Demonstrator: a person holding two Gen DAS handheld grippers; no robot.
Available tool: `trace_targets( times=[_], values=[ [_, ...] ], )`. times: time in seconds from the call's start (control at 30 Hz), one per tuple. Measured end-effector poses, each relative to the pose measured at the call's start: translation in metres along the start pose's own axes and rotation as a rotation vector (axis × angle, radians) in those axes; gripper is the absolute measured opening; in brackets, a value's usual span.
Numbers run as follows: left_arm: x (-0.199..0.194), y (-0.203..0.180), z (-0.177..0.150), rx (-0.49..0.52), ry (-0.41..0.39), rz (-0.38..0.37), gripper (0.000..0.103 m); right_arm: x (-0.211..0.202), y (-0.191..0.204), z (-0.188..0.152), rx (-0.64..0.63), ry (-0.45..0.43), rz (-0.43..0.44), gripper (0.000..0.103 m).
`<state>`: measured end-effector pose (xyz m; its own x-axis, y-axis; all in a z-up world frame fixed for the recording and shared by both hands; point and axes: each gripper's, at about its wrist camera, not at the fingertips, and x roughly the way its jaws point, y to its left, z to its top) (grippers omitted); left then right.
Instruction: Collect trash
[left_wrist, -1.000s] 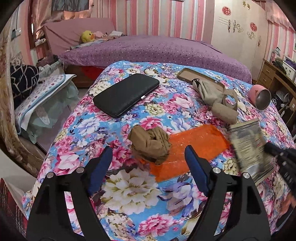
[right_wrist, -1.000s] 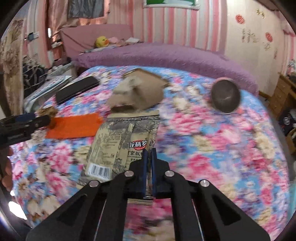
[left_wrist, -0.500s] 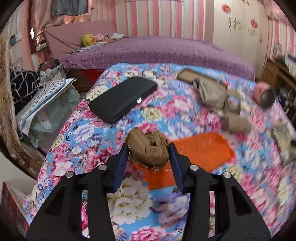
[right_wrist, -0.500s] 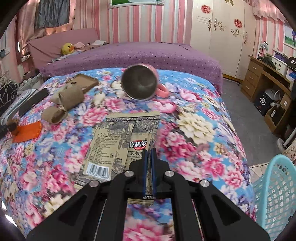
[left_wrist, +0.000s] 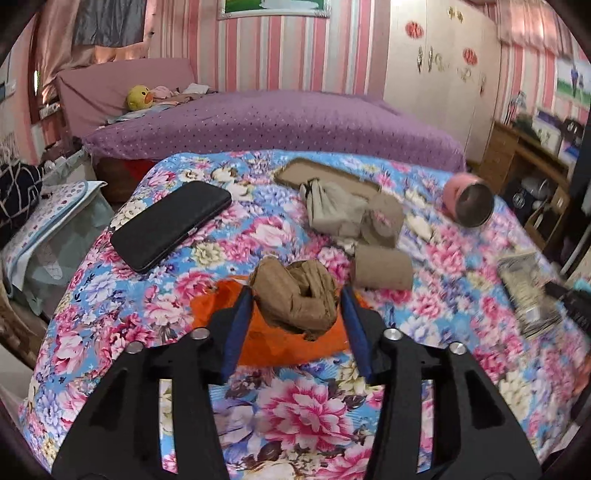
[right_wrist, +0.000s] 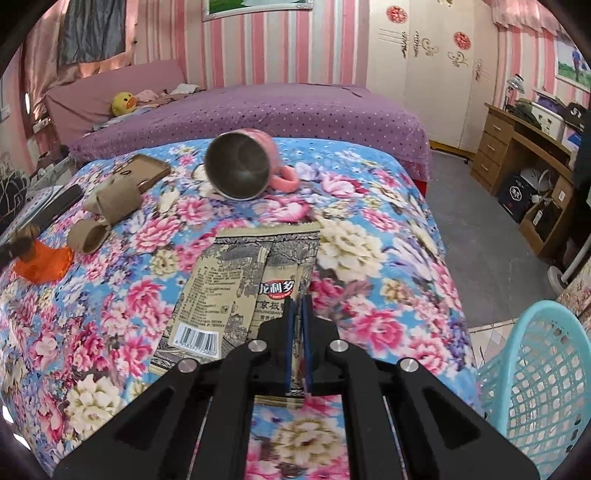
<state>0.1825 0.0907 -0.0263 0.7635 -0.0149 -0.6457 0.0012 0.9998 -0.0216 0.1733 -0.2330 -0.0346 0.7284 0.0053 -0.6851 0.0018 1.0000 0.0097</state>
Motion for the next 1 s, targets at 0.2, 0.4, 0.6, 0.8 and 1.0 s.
trace_targets(
  times=[0.2, 0.4, 0.6, 0.8, 1.0],
  values=[
    [-0.004, 0.008, -0.001, -0.013, -0.016, 0.017, 0.078, 0.001, -0.007, 0.0, 0.007, 0.008, -0.007, 0.008],
    [-0.014, 0.036, -0.001, -0.061, -0.024, 0.062, 0.079, -0.002, -0.012, -0.001, 0.017, 0.005, -0.004, 0.008],
    [-0.016, 0.031, -0.007, -0.025, -0.015, 0.046, 0.071, 0.0, -0.015, -0.001, 0.018, 0.012, -0.013, 0.018],
    [0.004, 0.0, -0.012, 0.078, 0.025, 0.066, 0.059, 0.0, -0.016, -0.002, 0.021, 0.015, -0.014, 0.043],
    [0.017, -0.003, -0.011, 0.099, 0.039, 0.137, 0.058, 0.0, -0.018, -0.005, 0.029, 0.028, 0.014, 0.057]
  ],
)
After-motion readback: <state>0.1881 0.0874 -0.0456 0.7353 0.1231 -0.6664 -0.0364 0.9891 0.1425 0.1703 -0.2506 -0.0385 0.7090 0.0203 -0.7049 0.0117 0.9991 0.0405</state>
